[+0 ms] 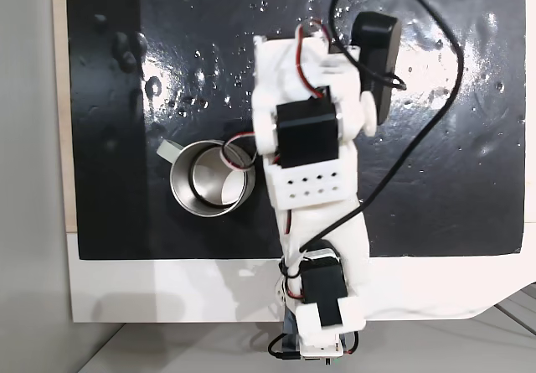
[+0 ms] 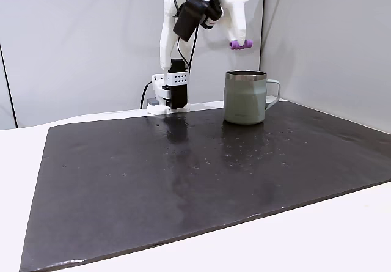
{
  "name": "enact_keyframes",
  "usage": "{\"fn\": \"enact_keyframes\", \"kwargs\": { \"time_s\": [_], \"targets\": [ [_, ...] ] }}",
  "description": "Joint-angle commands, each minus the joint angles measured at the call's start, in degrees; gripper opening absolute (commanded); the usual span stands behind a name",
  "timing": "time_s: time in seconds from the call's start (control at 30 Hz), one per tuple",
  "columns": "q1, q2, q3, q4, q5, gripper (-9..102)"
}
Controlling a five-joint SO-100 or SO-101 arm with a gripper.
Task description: Grasp a pengrip and put it in the cup.
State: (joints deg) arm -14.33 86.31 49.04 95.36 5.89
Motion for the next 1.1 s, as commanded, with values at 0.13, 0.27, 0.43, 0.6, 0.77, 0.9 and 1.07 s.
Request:
{"fn": "enact_keyframes", "kwargs": {
  "time_s": [0.13,0.27,0.43,0.6,0.77,0.9,1.07],
  "targets": [
    [-12.2,12.9,10.9,0.8,-2.4,0],
    [-15.1,17.0,18.2,0.9,-2.8,0],
    [-17.6,20.3,25.8,1.0,-3.1,0],
    [-21.2,21.8,29.8,1.1,-3.3,0],
    [-25.8,22.1,32.0,1.1,-3.8,0],
    [-28.4,22.9,34.4,1.1,-4.8,6],
    [-28.4,24.3,35.9,1.1,-4.3,28]
  ]
}}
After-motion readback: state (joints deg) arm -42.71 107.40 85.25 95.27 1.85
